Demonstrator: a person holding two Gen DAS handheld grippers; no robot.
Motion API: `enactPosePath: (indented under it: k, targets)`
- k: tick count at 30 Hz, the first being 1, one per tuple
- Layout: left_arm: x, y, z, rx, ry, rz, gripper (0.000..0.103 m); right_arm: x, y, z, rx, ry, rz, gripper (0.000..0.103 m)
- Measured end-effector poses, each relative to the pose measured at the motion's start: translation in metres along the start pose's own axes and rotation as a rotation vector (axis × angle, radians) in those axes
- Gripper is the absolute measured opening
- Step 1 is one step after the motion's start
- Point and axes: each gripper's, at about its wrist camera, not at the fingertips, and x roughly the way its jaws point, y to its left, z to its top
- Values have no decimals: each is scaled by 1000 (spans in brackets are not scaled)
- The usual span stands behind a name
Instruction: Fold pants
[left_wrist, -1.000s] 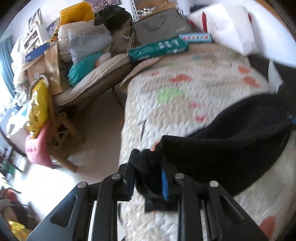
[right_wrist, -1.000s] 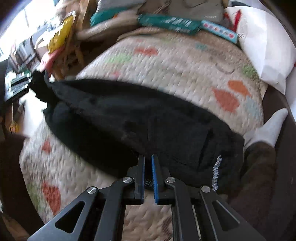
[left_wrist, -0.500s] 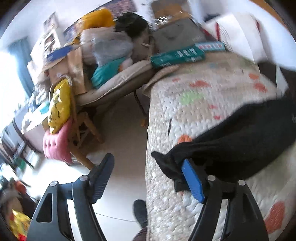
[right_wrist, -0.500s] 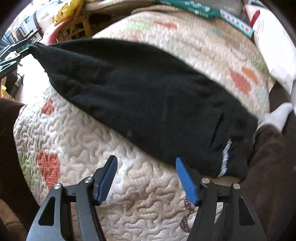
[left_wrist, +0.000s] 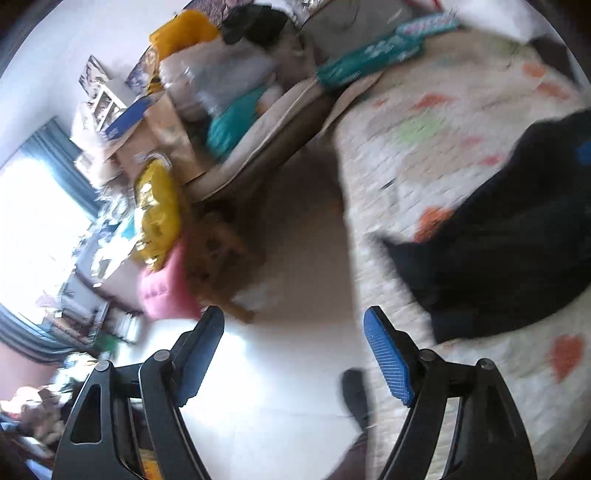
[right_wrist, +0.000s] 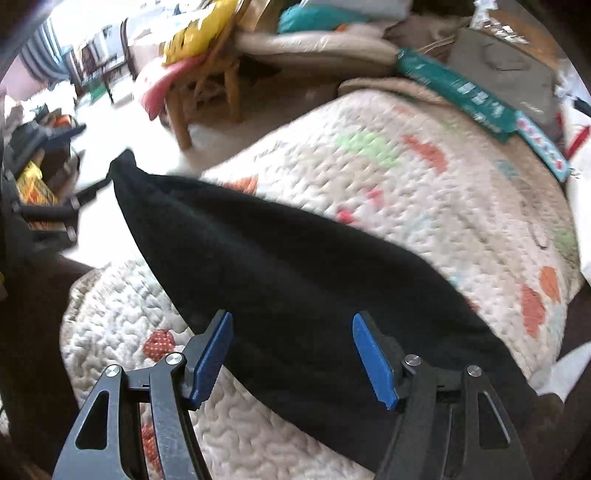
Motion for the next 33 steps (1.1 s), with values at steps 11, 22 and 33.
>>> enactPosePath:
  k: [11,22,33]
  targets:
    - [21,123,5,-877,49,-189,78,17,-16,17,86,-74,96,72]
    - [53,96,1,-914,20,-242,78,54,85,107,-168,-68,273,61]
    - [58,114,-15,-1052,57,-244,78,77,93,104,-179,-91,177,14]
